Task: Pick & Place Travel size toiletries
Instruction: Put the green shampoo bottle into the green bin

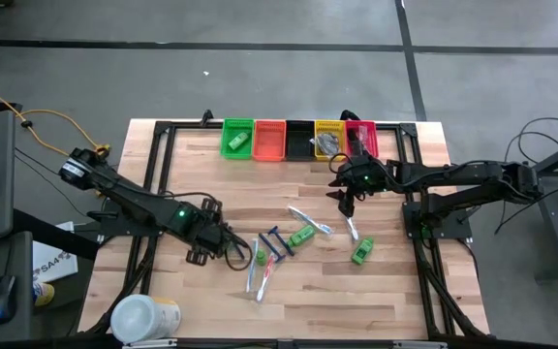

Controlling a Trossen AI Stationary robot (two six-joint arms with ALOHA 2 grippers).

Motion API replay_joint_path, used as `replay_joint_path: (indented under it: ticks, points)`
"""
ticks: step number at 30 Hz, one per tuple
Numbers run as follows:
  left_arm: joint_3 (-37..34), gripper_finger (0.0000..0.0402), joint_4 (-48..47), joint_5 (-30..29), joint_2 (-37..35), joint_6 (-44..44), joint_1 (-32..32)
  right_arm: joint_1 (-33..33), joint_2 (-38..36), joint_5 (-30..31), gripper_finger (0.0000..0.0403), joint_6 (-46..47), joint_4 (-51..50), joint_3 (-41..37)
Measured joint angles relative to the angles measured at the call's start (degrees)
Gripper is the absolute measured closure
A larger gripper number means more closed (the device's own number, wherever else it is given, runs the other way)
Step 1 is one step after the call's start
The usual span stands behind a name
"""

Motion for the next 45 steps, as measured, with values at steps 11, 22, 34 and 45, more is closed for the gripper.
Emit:
replay_joint_path:
  ticks: [11, 22, 34, 45]
  points:
    - [-0.66, 0.0151, 5.47, 2.01, 0.30, 2.90, 0.00, 0.02, 0.00, -0.12, 0.0247, 0.03, 0.06, 0.00]
    - [-2.97, 0.0151, 10.13, 1.34, 0.62, 4.22, 0.02, 0.00, 0.00, -0.09, 0.0247, 0.03, 0.11, 0.00]
    - [-3.02, 0.0153, 10.79, 1.64, 5.16, 5.62, 1.99, 0.02, 0.00, -0.12, 0.0247, -0.22, 0.03, 0.00]
    - [-3.02, 0.0233, 12.62, 6.48, 5.14, 5.69, 1.88, 0.00, 0.00, -0.09, 0.0247, -0.39, 0.04, 0.00]
